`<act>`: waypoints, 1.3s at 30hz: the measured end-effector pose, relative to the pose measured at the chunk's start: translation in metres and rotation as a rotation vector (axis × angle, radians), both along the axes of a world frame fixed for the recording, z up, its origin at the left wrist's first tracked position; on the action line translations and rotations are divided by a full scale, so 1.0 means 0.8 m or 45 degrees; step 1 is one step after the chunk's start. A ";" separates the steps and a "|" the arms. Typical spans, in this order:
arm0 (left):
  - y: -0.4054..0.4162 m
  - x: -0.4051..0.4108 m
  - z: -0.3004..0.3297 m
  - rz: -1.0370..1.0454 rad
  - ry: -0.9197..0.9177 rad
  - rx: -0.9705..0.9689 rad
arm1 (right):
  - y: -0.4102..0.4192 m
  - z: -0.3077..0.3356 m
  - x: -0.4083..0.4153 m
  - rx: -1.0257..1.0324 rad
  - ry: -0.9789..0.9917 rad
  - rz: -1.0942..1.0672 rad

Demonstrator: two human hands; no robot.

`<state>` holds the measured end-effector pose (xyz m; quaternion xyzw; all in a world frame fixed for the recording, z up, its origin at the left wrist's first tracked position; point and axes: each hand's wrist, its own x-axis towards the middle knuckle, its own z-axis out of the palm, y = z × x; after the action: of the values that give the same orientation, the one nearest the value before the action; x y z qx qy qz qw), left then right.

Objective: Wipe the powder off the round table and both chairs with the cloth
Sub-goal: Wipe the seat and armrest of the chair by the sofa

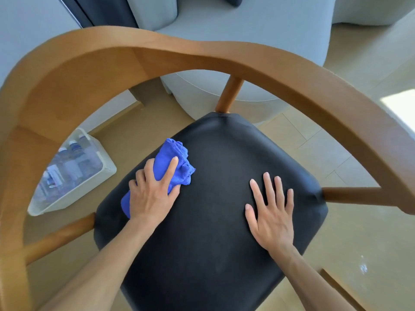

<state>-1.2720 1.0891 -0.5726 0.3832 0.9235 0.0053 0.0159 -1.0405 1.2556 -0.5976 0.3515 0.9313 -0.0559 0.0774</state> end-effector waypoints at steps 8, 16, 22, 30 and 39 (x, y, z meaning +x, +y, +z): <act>0.038 0.010 -0.006 0.096 -0.100 0.185 | 0.000 -0.003 -0.002 0.018 0.057 -0.026; 0.201 0.068 -0.010 -0.190 -0.111 0.326 | 0.002 -0.011 -0.002 0.048 0.225 -0.040; 0.278 0.081 -0.024 -0.433 -0.042 0.209 | 0.001 -0.021 -0.001 0.071 0.327 -0.034; 0.172 0.003 -0.014 -0.434 -0.016 0.254 | 0.000 -0.014 -0.003 0.041 0.280 -0.045; -0.089 -0.001 0.005 0.070 -0.152 0.117 | -0.003 -0.008 -0.004 0.000 0.230 -0.068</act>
<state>-1.2726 1.0182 -0.5689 0.3571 0.9299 0.0710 0.0531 -1.0438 1.2535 -0.6041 0.3697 0.9248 -0.0894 -0.0083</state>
